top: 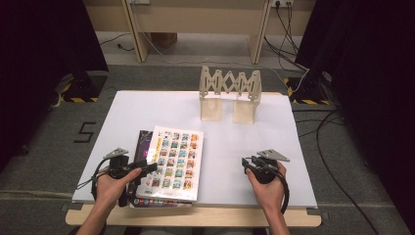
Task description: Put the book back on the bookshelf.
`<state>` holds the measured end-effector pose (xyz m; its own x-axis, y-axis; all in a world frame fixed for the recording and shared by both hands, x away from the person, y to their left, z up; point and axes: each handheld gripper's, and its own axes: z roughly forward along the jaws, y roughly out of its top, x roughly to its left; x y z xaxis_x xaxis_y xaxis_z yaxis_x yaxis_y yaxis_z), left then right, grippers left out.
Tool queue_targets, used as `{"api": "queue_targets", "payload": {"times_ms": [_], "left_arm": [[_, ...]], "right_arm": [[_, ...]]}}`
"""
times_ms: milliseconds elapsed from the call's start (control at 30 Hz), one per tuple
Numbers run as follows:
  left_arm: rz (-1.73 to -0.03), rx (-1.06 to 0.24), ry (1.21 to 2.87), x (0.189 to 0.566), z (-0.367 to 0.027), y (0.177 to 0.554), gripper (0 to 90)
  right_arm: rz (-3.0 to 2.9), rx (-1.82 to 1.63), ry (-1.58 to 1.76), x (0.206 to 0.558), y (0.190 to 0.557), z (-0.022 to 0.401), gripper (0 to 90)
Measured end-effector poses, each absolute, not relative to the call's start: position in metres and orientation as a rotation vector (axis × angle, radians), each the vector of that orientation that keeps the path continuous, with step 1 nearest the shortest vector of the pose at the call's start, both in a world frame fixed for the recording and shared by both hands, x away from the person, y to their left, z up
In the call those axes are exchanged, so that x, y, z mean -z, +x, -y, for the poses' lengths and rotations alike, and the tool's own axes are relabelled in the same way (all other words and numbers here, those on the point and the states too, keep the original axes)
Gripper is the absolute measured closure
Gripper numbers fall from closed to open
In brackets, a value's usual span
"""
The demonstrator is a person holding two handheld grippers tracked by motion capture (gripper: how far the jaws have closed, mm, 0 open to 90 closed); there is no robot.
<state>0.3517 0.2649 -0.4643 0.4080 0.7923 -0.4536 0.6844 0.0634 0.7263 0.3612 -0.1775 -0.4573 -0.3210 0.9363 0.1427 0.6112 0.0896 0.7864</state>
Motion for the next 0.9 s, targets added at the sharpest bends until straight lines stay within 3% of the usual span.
{"api": "queue_targets", "payload": {"times_ms": [467,900], "left_arm": [[-1.341,-0.148,1.708,0.459,-0.264,0.360,39.8],[-1.383,-0.177,1.731,0.457,-0.265,0.368,45.9]], "right_arm": [[-2.065,-1.163,1.505,0.451,0.371,0.157,52.8],[-2.247,-1.213,1.426,0.441,0.390,0.092,51.3]]}}
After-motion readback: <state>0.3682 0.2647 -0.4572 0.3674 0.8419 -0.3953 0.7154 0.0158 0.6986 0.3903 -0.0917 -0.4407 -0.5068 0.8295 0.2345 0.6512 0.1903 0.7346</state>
